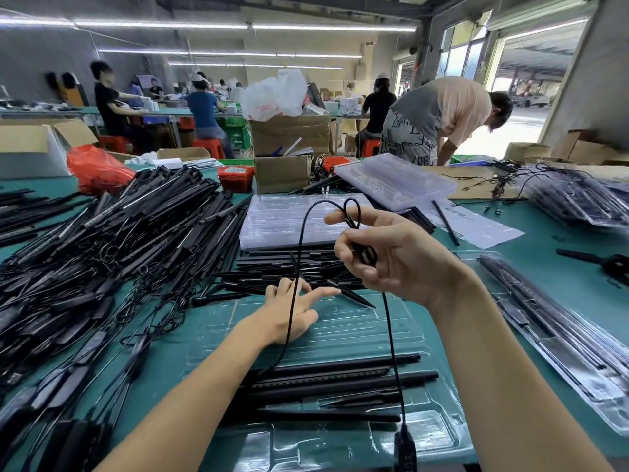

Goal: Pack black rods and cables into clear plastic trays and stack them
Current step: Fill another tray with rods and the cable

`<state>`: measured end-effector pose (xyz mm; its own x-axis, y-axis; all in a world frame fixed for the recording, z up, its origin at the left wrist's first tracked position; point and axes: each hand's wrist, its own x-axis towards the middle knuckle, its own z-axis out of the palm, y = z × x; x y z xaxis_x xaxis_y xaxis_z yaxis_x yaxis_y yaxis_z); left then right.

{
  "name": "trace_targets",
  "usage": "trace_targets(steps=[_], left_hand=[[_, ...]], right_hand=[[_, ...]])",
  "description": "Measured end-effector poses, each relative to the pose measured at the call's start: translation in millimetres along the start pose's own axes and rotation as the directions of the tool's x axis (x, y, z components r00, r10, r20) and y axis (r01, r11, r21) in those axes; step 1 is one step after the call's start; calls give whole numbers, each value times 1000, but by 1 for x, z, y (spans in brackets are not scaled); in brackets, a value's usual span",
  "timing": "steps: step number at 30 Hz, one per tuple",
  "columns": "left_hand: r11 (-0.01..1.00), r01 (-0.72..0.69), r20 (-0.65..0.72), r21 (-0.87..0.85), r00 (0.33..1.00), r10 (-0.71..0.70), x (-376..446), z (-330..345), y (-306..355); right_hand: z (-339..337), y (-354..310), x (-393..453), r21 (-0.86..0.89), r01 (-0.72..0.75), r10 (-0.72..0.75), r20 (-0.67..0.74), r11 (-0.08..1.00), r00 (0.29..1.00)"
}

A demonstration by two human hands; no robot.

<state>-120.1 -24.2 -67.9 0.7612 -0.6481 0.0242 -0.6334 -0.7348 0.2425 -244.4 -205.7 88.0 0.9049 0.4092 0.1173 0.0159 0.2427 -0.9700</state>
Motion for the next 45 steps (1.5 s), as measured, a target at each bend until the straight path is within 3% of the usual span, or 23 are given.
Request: trace_targets(steps=[5,9,17,20,22,23,25,27,31,34,36,37,39,41,42,45], left_hand=[[984,-89,-50,151,994,98,16,-3,12],[977,-148,27,151,989,145,27,-10,17],[988,-29,12,154,1000,28,27,-11,5],[998,-57,-135,-3,989,57,18,-16,10],[953,-145,-290,-265,955,65,7,-27,22],[876,-199,-339,-439,940,44,1,-34,28],[616,-265,-391,-742,917,-77,-16,-54,42],[379,-296,-389,-877,899,-199,-32,-76,47],[-32,-436,-422,-899,885,-198,-60,-116,44],[-212,-499,-506,-840,862,-26,-85,-139,41],[-134,-459,-478,-878,856,199,-102,-152,41],[-13,-400,-384,-917,870,310,-109,-157,43],[383,-203,-25,-901,906,423,-120,-160,52],[730,-17,297,-683,907,299,-124,-149,65],[820,22,351,-571,910,220,-123,-138,72],[923,-23,231,-384,965,120,-118,-93,92]], right_hand=[[2,-2,1,-7,5,-5,63,1000,998],[0,-2,2,-20,4,-3,47,1000,999],[0,0,3,-7,-1,1,2,1000,1000],[5,-2,3,49,15,-17,43,999,999],[11,-4,2,117,43,-53,89,992,995],[14,-5,2,154,56,-73,111,987,991],[20,-8,1,215,74,-106,141,974,984],[24,-13,1,249,78,-115,139,966,984],[34,-21,2,334,62,-107,119,940,987],[42,-24,6,457,39,-68,48,889,997],[46,-26,9,544,38,-33,-19,838,999],[48,-27,10,584,36,-14,-42,811,999],[50,-27,12,625,29,17,-68,780,998],[52,-26,13,623,25,42,-94,782,995],[53,-24,13,611,21,56,-106,791,993],[59,-18,10,558,-27,102,-102,829,990]])
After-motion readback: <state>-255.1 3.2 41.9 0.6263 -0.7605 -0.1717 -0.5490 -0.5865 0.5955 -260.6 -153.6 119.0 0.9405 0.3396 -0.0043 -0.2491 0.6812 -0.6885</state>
